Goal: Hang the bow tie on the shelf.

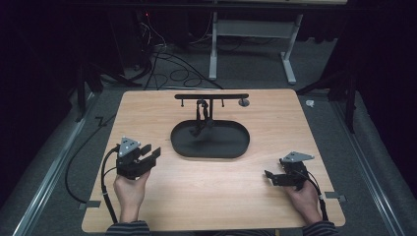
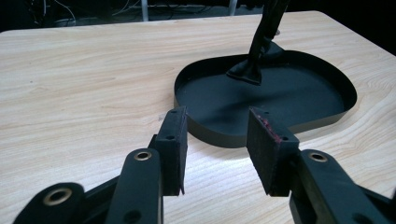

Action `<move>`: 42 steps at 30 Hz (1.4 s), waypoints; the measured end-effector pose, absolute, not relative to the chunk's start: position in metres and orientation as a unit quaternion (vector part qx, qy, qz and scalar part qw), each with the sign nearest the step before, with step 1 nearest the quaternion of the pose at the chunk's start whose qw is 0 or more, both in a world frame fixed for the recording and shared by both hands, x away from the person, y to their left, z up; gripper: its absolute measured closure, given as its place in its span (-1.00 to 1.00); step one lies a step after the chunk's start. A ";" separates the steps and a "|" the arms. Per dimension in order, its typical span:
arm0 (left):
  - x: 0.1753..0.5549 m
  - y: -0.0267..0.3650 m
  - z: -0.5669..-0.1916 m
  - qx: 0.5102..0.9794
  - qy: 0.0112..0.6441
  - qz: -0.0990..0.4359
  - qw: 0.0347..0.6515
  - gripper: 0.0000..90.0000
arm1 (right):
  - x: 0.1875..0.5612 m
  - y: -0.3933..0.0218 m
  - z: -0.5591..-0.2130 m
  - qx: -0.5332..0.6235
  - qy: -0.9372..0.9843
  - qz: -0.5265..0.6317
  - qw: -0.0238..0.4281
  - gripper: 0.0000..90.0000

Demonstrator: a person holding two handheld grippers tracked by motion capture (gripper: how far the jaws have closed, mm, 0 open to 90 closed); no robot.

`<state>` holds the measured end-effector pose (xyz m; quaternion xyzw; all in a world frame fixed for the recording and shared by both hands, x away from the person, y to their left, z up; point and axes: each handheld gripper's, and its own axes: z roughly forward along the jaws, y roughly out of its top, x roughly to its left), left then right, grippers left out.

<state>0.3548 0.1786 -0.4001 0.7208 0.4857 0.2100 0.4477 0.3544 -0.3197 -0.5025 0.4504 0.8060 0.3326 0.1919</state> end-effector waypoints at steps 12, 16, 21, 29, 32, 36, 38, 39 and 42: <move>0.350 0.177 -0.410 0.723 0.486 0.201 0.449 0.31 | 0.354 -0.320 -0.502 0.450 0.806 0.333 0.192 -0.54; 0.349 0.177 -0.412 0.724 0.487 0.198 0.447 0.30 | 0.354 -0.320 -0.502 0.450 0.806 0.333 0.192 -0.54; 0.348 0.176 -0.416 0.727 0.487 0.193 0.443 0.29 | 0.354 -0.320 -0.502 0.450 0.806 0.333 0.192 -0.54; 0.345 0.178 -0.419 0.727 0.490 0.193 0.439 0.28 | 0.354 -0.320 -0.502 0.450 0.806 0.333 0.192 -0.54; 0.344 0.180 -0.421 0.726 0.492 0.192 0.440 0.27 | 0.354 -0.320 -0.502 0.450 0.806 0.333 0.192 -0.54; 0.343 0.180 -0.424 0.732 0.492 0.189 0.432 0.26 | 0.355 -0.320 -0.502 0.451 0.806 0.332 0.192 -0.54; 0.343 0.181 -0.426 0.732 0.493 0.187 0.431 0.26 | 0.355 -0.320 -0.502 0.451 0.806 0.333 0.192 -0.54; 0.343 0.181 -0.427 0.732 0.494 0.185 0.431 0.25 | 0.355 -0.320 -0.502 0.451 0.806 0.332 0.192 -0.54; 0.342 0.182 -0.429 0.732 0.495 0.184 0.431 0.25 | 0.355 -0.320 -0.502 0.451 0.806 0.332 0.192 -0.54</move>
